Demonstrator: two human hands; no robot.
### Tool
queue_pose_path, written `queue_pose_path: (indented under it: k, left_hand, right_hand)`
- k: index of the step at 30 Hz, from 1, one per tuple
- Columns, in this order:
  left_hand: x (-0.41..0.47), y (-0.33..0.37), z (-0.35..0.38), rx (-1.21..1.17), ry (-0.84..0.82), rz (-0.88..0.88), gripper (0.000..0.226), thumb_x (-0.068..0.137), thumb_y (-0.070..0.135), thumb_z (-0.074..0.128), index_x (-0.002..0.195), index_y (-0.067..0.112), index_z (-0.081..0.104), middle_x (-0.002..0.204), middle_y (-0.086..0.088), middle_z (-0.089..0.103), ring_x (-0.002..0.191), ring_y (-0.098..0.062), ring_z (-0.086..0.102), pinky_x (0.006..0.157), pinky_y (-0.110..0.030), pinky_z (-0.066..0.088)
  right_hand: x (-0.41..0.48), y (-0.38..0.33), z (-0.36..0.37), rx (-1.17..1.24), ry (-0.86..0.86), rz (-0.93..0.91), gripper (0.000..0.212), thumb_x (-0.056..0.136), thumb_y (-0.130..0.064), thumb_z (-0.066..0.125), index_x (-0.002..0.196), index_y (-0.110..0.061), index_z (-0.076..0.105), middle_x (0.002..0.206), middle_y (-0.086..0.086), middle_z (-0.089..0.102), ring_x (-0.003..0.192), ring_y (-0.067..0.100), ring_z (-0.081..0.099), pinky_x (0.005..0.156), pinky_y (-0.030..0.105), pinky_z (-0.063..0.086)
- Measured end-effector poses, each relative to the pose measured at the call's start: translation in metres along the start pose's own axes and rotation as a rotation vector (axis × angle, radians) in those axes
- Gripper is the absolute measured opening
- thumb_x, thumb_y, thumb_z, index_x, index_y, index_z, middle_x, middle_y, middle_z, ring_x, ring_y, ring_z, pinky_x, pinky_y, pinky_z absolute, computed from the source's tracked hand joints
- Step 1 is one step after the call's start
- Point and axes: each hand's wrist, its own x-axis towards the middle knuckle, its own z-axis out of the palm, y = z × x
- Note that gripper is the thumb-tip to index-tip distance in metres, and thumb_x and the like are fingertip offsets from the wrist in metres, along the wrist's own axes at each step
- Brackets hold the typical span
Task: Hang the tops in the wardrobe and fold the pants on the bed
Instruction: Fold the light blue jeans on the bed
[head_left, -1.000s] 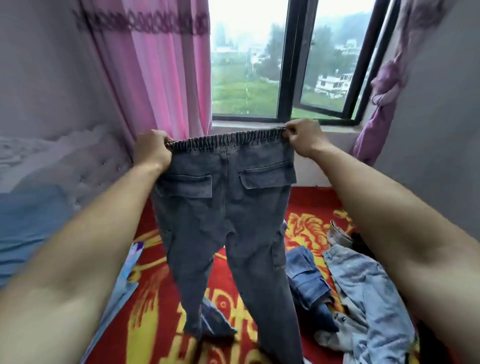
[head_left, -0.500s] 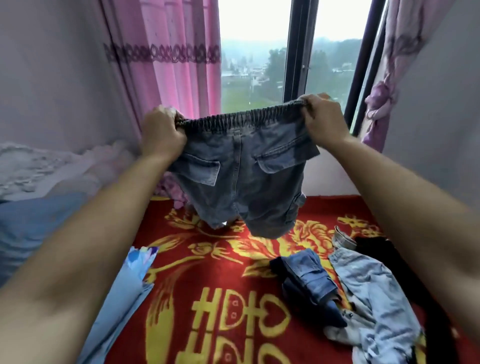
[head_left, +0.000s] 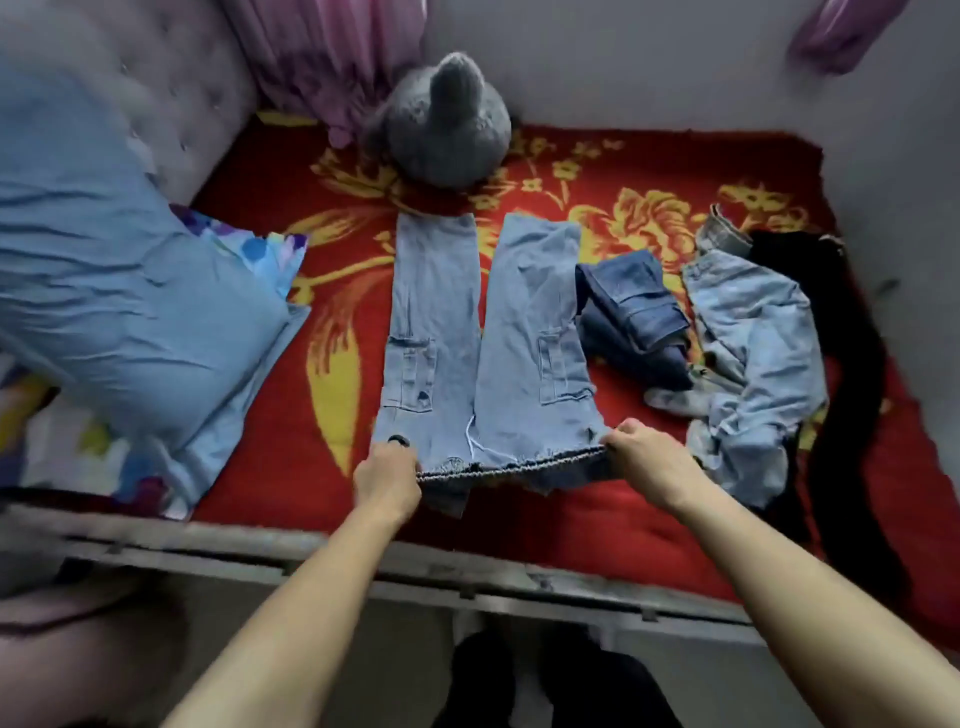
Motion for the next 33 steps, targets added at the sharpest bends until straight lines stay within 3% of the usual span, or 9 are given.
queue_pose_path:
  k: [3,9,13,17,19,22,24,27,33]
  left_hand:
    - [-0.017,-0.004,0.057,0.204,-0.071,0.067,0.031,0.086,0.008,0.056,0.111,0.025,0.065,0.121,0.001,0.06,0.12,-0.023,0.05,0.081,-0.034,0.041]
    - [-0.025,0.001,0.161,0.225,-0.105,0.081,0.031,0.083,0.004,0.058,0.111,0.017,0.056,0.108,-0.003,0.065,0.108,-0.031,0.05,0.077,-0.037,0.034]
    - [-0.025,-0.002,0.245,0.238,-0.26,0.08,0.047,0.086,0.012,0.059,0.131,0.016,0.049,0.122,-0.009,0.056,0.116,-0.033,0.046,0.087,-0.041,0.039]
    - [-0.023,-0.006,0.299,-0.229,-0.445,-0.068,0.036,0.089,0.013,0.056,0.125,0.009,0.056,0.134,-0.011,0.047,0.124,-0.034,0.043,0.098,-0.044,0.042]
    - [-0.017,-0.003,0.308,-0.485,-0.223,-0.299,0.028,0.093,0.011,0.05,0.119,0.006,0.06,0.128,-0.015,0.055,0.119,-0.035,0.049,0.097,-0.041,0.041]
    - [-0.002,0.003,0.309,-0.633,0.148,-0.617,0.026,0.098,0.014,0.046,0.118,0.0,0.054,0.125,-0.022,0.052,0.118,-0.037,0.048,0.098,-0.037,0.031]
    - [0.01,0.003,0.308,-0.641,0.203,-0.755,0.033,0.102,0.023,0.042,0.126,0.001,0.05,0.132,-0.02,0.052,0.123,-0.035,0.046,0.099,-0.035,0.029]
    - [0.024,-0.002,0.311,-0.736,0.196,-0.848,0.034,0.099,0.029,0.047,0.125,0.006,0.048,0.123,-0.011,0.059,0.11,-0.03,0.054,0.079,-0.028,0.033]
    - [0.018,-0.01,0.306,-0.744,0.332,-0.805,0.024,0.092,0.019,0.061,0.113,0.009,0.056,0.089,0.005,0.052,0.08,-0.017,0.048,0.063,-0.017,0.028]
  right_hand:
    - [-0.019,-0.001,0.071,0.008,-0.128,0.017,0.02,0.099,-0.028,0.053,0.115,-0.024,0.065,0.116,0.004,0.056,0.098,0.034,0.066,0.077,0.041,0.051]
    - [-0.032,0.013,0.197,0.128,-0.092,0.169,0.012,0.089,-0.021,0.064,0.1,-0.017,0.061,0.104,0.006,0.053,0.083,0.037,0.062,0.058,0.039,0.043]
    - [-0.026,0.023,0.291,0.093,-0.165,0.207,0.021,0.093,-0.024,0.06,0.113,-0.017,0.059,0.111,0.007,0.053,0.101,0.033,0.055,0.062,0.037,0.043]
    - [-0.018,0.022,0.348,0.089,-0.262,0.19,0.044,0.089,-0.023,0.056,0.133,-0.021,0.054,0.118,0.01,0.058,0.113,0.033,0.052,0.08,0.043,0.049]
    - [-0.01,0.016,0.355,0.141,-0.08,0.302,0.03,0.092,-0.027,0.052,0.114,-0.012,0.065,0.106,0.017,0.059,0.103,0.039,0.054,0.075,0.045,0.046]
    - [0.011,0.008,0.352,0.278,0.101,0.476,0.037,0.097,-0.04,0.049,0.1,-0.009,0.068,0.105,0.019,0.056,0.101,0.041,0.055,0.076,0.046,0.045]
    - [0.027,0.006,0.345,0.363,0.156,0.549,0.043,0.095,-0.053,0.049,0.104,-0.013,0.061,0.111,0.015,0.054,0.106,0.038,0.054,0.08,0.046,0.044]
    - [0.051,0.008,0.339,0.443,0.189,0.663,0.051,0.093,-0.062,0.048,0.114,-0.015,0.051,0.119,0.01,0.054,0.111,0.034,0.055,0.084,0.045,0.044]
    - [0.058,0.021,0.35,0.447,0.163,0.852,0.034,0.106,-0.037,0.028,0.119,-0.014,0.049,0.121,0.014,0.064,0.109,0.038,0.06,0.081,0.042,0.04]
